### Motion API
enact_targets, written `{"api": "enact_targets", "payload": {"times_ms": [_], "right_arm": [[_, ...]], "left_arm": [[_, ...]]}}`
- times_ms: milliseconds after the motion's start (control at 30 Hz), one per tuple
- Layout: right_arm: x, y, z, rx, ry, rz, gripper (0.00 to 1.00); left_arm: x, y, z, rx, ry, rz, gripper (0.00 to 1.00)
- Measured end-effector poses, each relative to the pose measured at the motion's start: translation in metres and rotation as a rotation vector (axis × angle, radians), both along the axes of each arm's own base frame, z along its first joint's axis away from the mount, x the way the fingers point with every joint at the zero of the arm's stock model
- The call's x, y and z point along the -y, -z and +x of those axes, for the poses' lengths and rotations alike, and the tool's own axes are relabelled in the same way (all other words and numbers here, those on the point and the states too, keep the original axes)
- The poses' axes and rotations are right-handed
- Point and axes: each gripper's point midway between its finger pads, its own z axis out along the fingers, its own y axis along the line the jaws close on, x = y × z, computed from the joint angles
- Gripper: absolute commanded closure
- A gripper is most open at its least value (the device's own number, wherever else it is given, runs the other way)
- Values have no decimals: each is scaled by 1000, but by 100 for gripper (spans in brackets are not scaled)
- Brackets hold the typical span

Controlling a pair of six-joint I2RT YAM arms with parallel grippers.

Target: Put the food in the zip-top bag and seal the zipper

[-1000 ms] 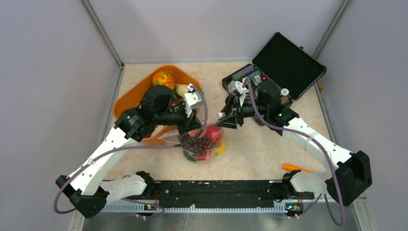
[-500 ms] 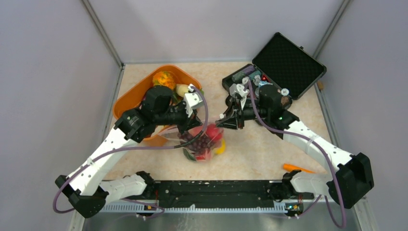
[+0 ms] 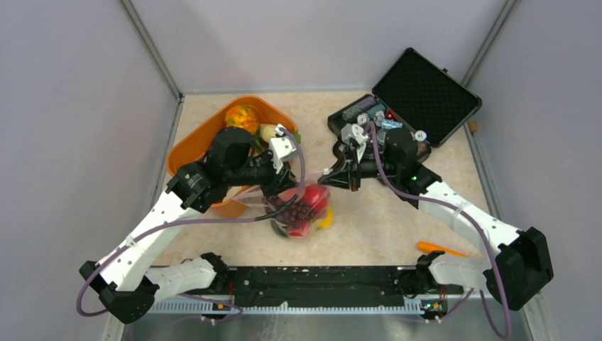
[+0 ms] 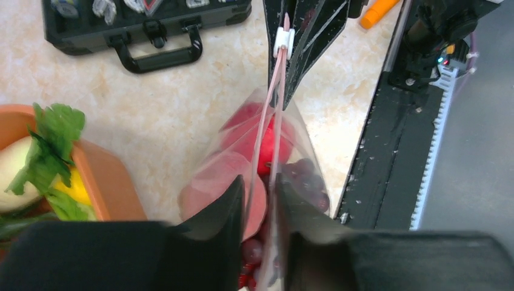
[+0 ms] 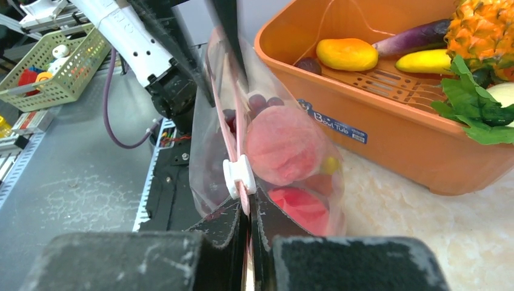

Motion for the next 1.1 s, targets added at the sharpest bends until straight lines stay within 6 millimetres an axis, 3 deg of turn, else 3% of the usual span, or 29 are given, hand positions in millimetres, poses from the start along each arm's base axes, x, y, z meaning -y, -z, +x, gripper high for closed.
{"api": "enact_targets", "payload": {"times_ms": [33,100,200,333,533,633,733,833,1100], "right_arm": [[0,0,1,3,6,3,100],[1,-2,1,0,13,7,100],[0,-3,3,-1,26,12,100],[0,-4,4,-5,36,15,100],[0,-4,4,-10,37,17,100],[0,-5,4,-10,37,18,100],[-1,-5,4,-9,38,18,100],[-1,-5,5,-9,44,17,100],[-2,-4,6,-8,56,13,100]], "left_arm": [[0,-1,1,4,1,-2,34],[2,-4,1,6,-1,-19,21],[7,-12,0,16,13,-56,14],[18,-27,-5,23,57,-137,14],[38,-40,-4,13,139,-206,29],[53,-35,4,-20,170,-201,32],[61,-23,12,-56,176,-181,44],[67,-12,17,-80,180,-161,47],[72,-19,22,-51,186,-184,74]]}}
